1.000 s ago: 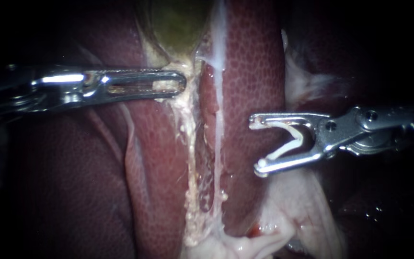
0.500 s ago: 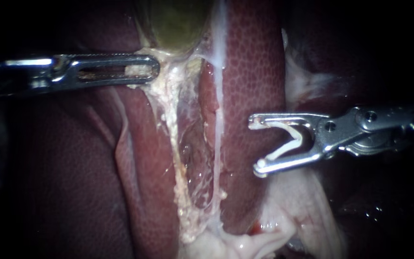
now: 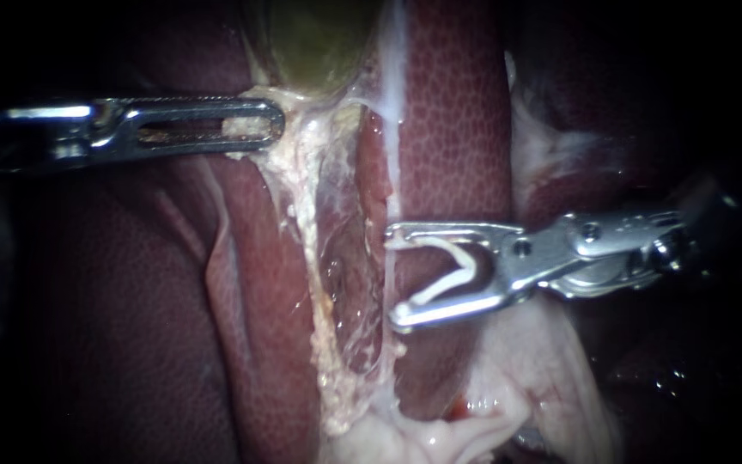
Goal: Clipping first clip left tube
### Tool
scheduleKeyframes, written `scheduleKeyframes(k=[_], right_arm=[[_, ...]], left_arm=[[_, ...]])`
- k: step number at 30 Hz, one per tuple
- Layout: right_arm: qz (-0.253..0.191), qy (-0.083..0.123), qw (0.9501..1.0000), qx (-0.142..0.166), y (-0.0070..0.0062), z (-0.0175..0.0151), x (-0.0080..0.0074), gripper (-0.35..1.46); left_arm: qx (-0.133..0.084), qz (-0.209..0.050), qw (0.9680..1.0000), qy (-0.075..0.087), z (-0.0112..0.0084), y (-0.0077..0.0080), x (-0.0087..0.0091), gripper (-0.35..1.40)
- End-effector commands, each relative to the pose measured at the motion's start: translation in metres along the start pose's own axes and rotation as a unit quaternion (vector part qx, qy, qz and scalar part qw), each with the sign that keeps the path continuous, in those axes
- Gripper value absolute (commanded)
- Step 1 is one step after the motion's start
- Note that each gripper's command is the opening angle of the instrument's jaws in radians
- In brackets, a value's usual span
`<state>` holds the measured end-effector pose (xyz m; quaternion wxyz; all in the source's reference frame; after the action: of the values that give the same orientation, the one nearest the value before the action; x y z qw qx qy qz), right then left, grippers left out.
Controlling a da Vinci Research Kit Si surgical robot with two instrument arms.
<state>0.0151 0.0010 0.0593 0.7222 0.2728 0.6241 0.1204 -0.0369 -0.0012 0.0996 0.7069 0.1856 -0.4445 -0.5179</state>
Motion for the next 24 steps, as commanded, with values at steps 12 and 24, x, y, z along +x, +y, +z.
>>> scheduleKeyframes(k=[12, 24], right_arm=[[0.015, -0.006, 0.9998, 0.006, 0.0013, 0.0052, -0.0036, 0.6], [0.02, -0.009, 0.9997, 0.011, 0.0015, 0.0071, -0.0045, 0.6]], left_arm=[[-0.001, 0.0, 1.0, 0.0, 0.0, -0.0003, 0.0001, -0.35], [-0.002, 0.0, 1.0, -0.001, 0.0, -0.0004, 0.0001, -0.35]])
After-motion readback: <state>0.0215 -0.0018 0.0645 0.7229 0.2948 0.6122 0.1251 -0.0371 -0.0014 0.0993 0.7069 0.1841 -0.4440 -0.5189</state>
